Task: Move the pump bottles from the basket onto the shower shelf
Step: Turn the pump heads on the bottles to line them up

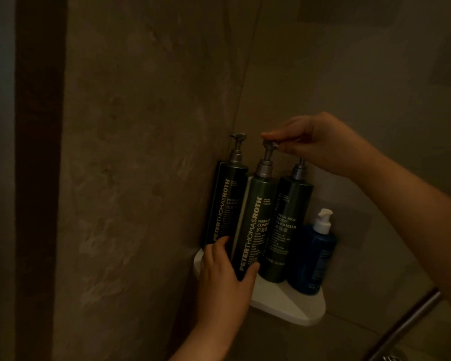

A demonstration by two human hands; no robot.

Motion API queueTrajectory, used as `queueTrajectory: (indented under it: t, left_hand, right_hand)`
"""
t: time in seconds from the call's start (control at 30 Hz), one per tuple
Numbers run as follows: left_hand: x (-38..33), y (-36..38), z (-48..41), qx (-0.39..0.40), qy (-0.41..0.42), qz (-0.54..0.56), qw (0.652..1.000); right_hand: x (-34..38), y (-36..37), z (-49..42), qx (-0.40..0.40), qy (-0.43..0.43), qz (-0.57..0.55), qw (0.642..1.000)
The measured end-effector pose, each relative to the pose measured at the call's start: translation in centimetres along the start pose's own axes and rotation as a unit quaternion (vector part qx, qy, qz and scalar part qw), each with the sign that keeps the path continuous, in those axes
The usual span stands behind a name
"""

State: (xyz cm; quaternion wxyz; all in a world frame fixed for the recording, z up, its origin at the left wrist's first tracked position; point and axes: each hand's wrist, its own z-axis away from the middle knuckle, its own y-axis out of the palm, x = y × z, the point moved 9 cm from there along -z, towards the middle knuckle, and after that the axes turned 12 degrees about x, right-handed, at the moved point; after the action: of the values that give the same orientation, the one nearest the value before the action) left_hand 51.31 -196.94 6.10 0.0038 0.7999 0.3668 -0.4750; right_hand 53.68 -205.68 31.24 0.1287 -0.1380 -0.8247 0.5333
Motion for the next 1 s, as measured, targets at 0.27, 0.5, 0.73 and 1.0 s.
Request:
queueTrajectory:
  t: [0.27, 0.5, 0.73, 1.0]
  left_hand:
    - [-0.03, 0.13, 0.03, -0.009, 0.007, -0.030, 0.999]
    - [-0.05, -0.03, 0.04, -0.015, 0.018, -0.031, 0.999]
    - [0.03, 0.11, 0.02, -0.005, 0.011, -0.023, 1.000]
    - [-0.04, 0.12, 0.03, -0.006, 0.009, -0.028, 1.000]
  right_hand:
    - [-0.24, 0.14, -0.06, -0.006, -0.003, -0.017, 1.000]
    - [-0.19, 0.18, 0.28, -0.024, -0.011, -0.029, 0.999]
    - [-0.04, 0.16, 0.42, -0.024, -0.001, -0.022, 0.999]
    - [-0.35, 0.31, 0.39, -0.038, -0.002, -0.030, 0.999]
